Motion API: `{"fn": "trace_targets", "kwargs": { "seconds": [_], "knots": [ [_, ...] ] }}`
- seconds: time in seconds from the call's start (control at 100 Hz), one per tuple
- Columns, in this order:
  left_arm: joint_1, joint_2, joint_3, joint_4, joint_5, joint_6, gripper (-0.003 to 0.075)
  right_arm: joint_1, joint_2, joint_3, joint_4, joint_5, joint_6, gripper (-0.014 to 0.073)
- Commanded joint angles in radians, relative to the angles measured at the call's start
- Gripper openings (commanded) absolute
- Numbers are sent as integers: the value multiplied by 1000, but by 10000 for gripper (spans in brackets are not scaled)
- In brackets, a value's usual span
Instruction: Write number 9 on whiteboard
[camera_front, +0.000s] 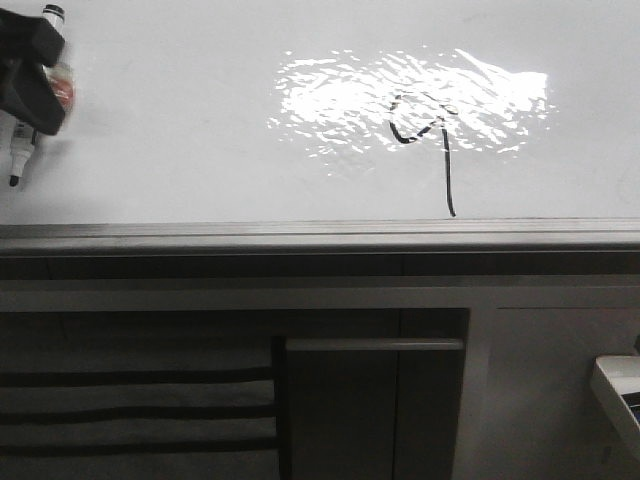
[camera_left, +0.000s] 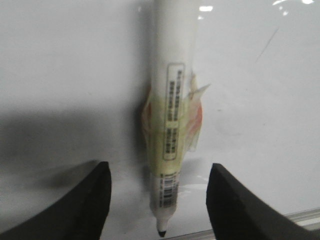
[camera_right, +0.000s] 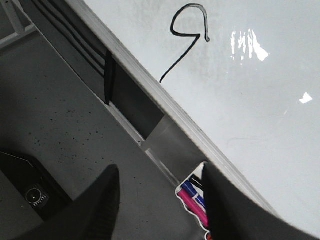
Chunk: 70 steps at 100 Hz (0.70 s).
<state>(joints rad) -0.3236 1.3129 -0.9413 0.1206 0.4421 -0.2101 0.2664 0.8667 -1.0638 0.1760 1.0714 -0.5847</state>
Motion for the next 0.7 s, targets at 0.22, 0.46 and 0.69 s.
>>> {"fn": "trace_targets", "kwargs": {
  "seconds": [0.22, 0.46, 0.69],
  "knots": [
    [-35, -402, 6, 34, 145, 49, 398, -3, -146, 9, -136, -55, 501, 322],
    [-80, -750, 295, 36, -21, 51, 379, -3, -348, 248, -141, -347, 561, 290],
    [-80, -932, 494, 50, -245, 51, 106, -3, -494, 436, -142, -542, 561, 32]
  ]
}}
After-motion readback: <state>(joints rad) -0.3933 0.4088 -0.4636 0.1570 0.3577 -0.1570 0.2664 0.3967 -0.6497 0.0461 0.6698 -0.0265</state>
